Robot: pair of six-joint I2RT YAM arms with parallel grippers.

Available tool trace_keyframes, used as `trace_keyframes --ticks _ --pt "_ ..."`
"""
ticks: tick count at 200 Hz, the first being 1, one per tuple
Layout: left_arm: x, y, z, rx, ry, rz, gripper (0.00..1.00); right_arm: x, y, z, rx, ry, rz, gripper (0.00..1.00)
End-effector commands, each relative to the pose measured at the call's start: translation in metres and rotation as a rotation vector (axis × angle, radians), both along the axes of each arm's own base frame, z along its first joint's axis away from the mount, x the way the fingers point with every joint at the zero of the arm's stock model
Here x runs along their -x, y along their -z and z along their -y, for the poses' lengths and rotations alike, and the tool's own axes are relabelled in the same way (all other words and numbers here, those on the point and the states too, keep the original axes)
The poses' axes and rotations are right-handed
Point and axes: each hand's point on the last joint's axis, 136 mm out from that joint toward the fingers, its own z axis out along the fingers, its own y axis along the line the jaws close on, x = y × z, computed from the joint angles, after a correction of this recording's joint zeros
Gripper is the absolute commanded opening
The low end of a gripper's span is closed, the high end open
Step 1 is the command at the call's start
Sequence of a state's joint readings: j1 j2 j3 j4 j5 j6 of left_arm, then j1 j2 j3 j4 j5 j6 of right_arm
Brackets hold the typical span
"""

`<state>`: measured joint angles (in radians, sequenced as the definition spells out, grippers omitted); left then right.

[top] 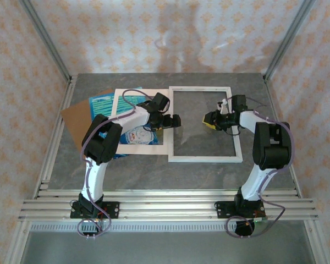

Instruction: Put the photo into the frame

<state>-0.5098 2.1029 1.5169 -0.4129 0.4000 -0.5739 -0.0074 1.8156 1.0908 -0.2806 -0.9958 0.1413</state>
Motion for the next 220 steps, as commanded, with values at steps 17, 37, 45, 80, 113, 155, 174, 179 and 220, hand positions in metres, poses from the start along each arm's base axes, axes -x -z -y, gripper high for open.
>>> trace_keyframes --ticks 17,37,45,80,113,155,174,179,220 --pt "0.023 0.021 -0.011 -0.057 0.023 -0.083 0.99 -0.004 -0.015 -0.007 -0.035 -0.041 0.052 0.52" --pt "0.024 0.020 -0.011 -0.060 0.030 -0.083 0.98 -0.006 -0.016 -0.009 -0.055 -0.051 0.051 0.56" --pt "0.023 0.019 -0.011 -0.059 0.032 -0.080 0.98 -0.008 -0.018 -0.010 -0.064 -0.053 0.057 0.57" --pt "0.025 0.019 -0.011 -0.063 0.035 -0.085 0.99 -0.014 -0.022 -0.013 -0.070 -0.058 0.068 0.52" --pt "0.025 0.017 -0.012 -0.063 0.034 -0.082 0.98 -0.014 -0.022 -0.013 -0.072 -0.060 0.060 0.26" --pt "0.019 -0.004 -0.014 -0.063 0.023 -0.061 0.99 -0.006 -0.019 -0.010 -0.041 -0.055 0.038 0.00" --pt "0.009 -0.034 -0.022 -0.050 -0.007 -0.013 1.00 -0.002 -0.016 -0.002 0.001 -0.023 0.021 0.00" --pt "0.006 -0.043 -0.026 -0.046 -0.019 0.003 1.00 0.000 -0.015 0.001 0.016 -0.014 0.016 0.00" --pt "-0.016 -0.105 -0.078 0.008 -0.169 0.109 1.00 0.012 -0.006 0.030 0.211 0.063 -0.025 0.00"
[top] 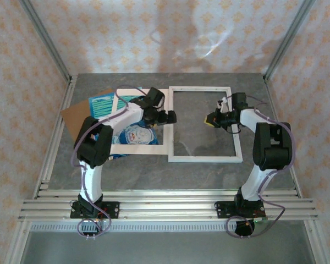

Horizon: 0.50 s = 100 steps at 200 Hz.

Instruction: Put the photo into the frame

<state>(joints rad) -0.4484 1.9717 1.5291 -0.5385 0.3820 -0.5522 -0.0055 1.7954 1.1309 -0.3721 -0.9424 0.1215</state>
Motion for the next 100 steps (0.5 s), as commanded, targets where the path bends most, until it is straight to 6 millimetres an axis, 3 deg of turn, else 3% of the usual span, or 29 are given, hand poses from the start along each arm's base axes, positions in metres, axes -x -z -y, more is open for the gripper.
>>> trace_keyframes --ticks 1,48,100 --pt "-0.014 -0.053 -0.043 0.022 -0.121 0.079 1.00 0.011 0.000 0.024 0.162 0.054 -0.006 0.00" --pt "-0.019 -0.058 -0.100 0.011 -0.264 0.094 1.00 0.015 -0.010 0.050 0.326 0.112 0.006 0.00" --pt "-0.014 -0.045 -0.106 0.018 -0.280 0.071 1.00 0.011 -0.021 0.060 0.384 0.123 0.028 0.00"
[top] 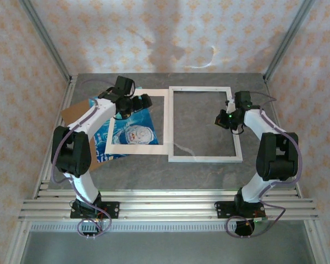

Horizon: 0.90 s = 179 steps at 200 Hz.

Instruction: Put the photo into the frame

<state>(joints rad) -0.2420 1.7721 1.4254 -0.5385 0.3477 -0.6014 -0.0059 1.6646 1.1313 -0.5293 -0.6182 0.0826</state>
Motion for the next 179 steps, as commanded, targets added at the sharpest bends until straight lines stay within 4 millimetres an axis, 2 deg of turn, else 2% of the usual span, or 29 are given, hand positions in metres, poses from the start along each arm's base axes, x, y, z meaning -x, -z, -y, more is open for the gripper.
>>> trace_keyframes --ticks 1,77,179 --pt "0.003 0.006 -0.002 -0.005 -0.014 -0.012 1.00 -0.003 -0.015 0.013 0.079 0.009 0.031 0.00" --pt "0.011 0.018 -0.002 -0.004 -0.007 -0.041 1.00 -0.014 -0.032 0.021 0.148 -0.030 0.066 0.00" --pt "0.015 0.023 -0.001 -0.003 0.001 -0.055 1.00 -0.016 -0.038 0.031 0.175 -0.017 0.092 0.00"
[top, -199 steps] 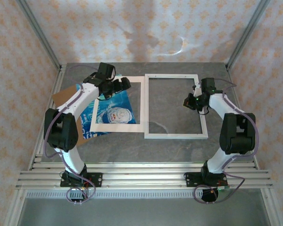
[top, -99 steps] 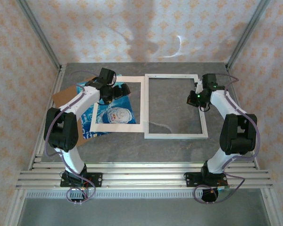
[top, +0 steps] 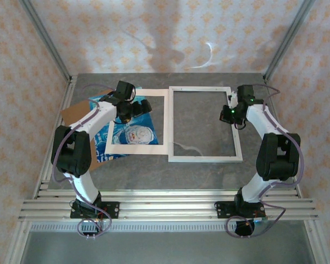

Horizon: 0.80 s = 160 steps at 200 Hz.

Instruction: Put the photo into the frame

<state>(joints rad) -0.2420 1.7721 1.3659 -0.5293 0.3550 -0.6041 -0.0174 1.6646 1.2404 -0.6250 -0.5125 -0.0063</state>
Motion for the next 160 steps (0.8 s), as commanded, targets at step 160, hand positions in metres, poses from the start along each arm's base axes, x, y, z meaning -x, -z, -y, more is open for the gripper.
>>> trace_keyframes --ticks 160 --pt "0.009 0.005 0.000 0.013 -0.004 -0.014 1.00 -0.014 -0.020 0.009 0.044 -0.050 0.072 0.00"
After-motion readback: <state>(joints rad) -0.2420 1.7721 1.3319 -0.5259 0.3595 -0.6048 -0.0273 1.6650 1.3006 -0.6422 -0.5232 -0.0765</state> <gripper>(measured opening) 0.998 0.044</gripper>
